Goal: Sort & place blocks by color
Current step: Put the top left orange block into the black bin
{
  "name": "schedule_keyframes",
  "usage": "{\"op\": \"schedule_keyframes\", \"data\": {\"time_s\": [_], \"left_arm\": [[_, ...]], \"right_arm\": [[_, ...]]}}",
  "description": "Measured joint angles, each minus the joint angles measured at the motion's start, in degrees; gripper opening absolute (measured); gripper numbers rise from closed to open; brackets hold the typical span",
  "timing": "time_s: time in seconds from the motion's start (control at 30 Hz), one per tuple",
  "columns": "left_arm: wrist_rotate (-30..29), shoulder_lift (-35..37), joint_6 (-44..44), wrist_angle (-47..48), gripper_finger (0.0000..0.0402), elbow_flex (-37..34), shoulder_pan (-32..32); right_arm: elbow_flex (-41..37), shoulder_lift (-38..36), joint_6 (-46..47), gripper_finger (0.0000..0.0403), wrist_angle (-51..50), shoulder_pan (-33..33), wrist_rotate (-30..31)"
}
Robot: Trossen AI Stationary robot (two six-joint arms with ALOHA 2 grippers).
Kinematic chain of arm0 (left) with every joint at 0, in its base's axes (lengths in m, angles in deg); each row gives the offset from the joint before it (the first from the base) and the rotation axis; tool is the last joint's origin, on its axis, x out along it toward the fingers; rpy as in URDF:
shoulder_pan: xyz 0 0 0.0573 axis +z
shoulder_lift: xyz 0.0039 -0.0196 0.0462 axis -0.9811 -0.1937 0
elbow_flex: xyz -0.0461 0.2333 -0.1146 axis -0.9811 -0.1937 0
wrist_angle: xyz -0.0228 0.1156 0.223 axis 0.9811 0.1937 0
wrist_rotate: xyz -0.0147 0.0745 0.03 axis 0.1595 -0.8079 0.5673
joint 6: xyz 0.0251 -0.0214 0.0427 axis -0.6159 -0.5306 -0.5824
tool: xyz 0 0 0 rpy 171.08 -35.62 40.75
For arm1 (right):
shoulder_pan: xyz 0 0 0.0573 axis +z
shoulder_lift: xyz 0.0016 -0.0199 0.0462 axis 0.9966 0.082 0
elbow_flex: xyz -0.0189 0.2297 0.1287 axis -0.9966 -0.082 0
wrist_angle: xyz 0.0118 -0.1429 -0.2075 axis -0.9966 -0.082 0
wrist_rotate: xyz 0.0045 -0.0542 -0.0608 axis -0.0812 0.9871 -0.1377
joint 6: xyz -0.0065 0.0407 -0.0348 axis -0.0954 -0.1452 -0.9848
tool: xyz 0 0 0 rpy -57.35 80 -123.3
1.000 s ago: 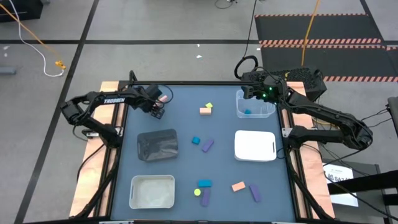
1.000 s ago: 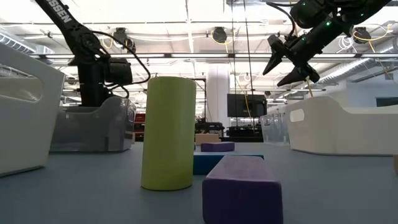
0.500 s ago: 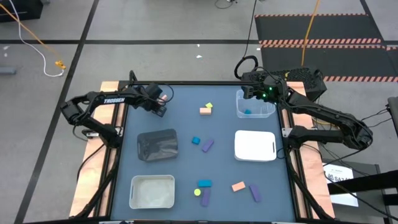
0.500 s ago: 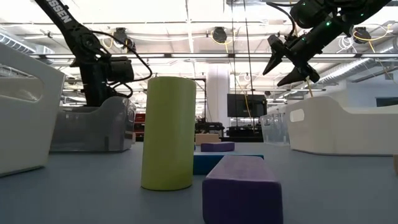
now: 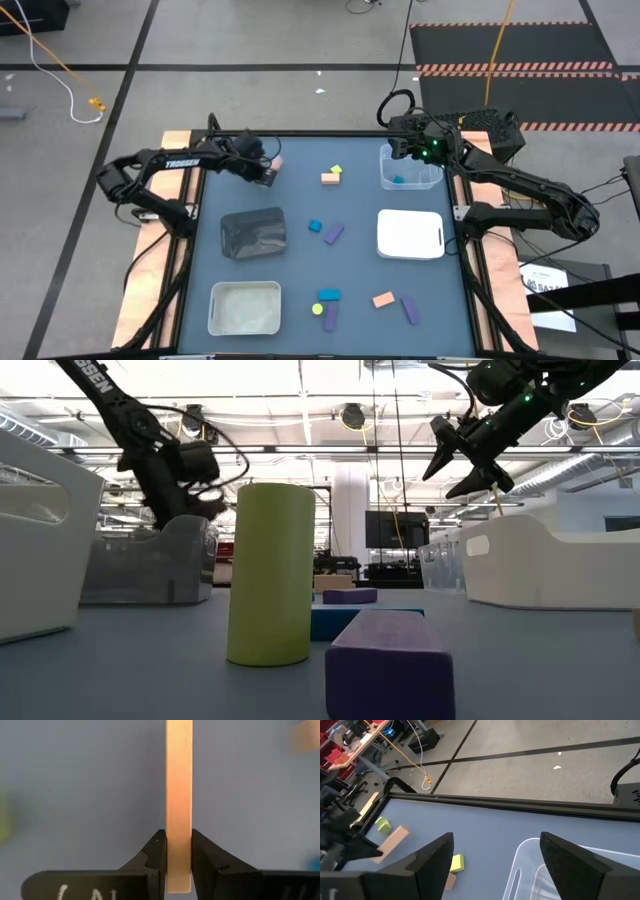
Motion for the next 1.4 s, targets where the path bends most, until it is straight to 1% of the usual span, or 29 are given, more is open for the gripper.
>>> {"op": "schedule_keyframes", "data": {"time_s": [0.13,0.3,0.4,0.5,0.6,0.73,0.83,0.93,1.0,1.1,1.17,1.27,1.4], "left_arm": [[4.57,2.99,2.60,-15.54,0.0056,0.00,-2.49],[8.71,6.89,3.31,-41.84,0.0056,0.02,-5.57],[10.06,8.64,2.68,-55.84,0.0056,0.02,-7.36],[10.10,9.59,-0.72,-65.64,0.0056,0.07,-9.22],[10.16,9.85,-4.06,-70.61,0.0056,0.07,-10.48],[9.99,9.82,-4.27,-70.70,0.0056,0.09,-11.29],[9.96,9.83,-2.16,-66.54,0.0056,0.09,-12.20],[11.02,9.78,1.90,-61.39,0.0056,0.09,-13.68],[13.80,9.83,5.40,-57.72,0.0056,0.09,-14.81],[19.39,9.80,11.36,-49.38,0.0056,0.09,-17.07],[22.66,9.78,15.33,-44.05,0.0056,0.09,-18.71],[26.54,9.82,20.48,-36.63,0.0056,0.09,-21.47],[29.98,9.81,24.51,-26.24,0.0056,0.09,-26.39]], "right_arm": [[0.00,0.00,-0.32,0.0288,0.00,0.00,0.07],[0.02,0.01,-1.09,0.0288,0.00,0.00,0.17],[0.02,0.01,-2.18,0.0288,0.40,0.00,0.21],[0.02,0.01,-4.31,0.0288,2.57,0.00,0.21],[0.02,0.03,-7.11,0.0288,6.87,0.00,0.22],[0.02,0.03,-11.25,0.0288,13.90,0.00,0.12],[0.02,0.01,-13.74,0.0288,17.90,0.02,-0.64],[0.02,0.01,-15.38,0.0288,20.32,0.02,-3.49],[0.04,0.01,-16.31,0.0288,20.72,0.02,-7.02],[0.04,0.03,-18.46,0.0288,20.70,0.11,-13.81],[0.04,0.03,-20.61,0.0288,20.84,0.73,-16.70],[0.04,0.07,-23.67,0.0288,22.01,2.23,-17.42],[0.04,0.44,-22.99,0.0288,25.95,4.05,-17.74]]}}
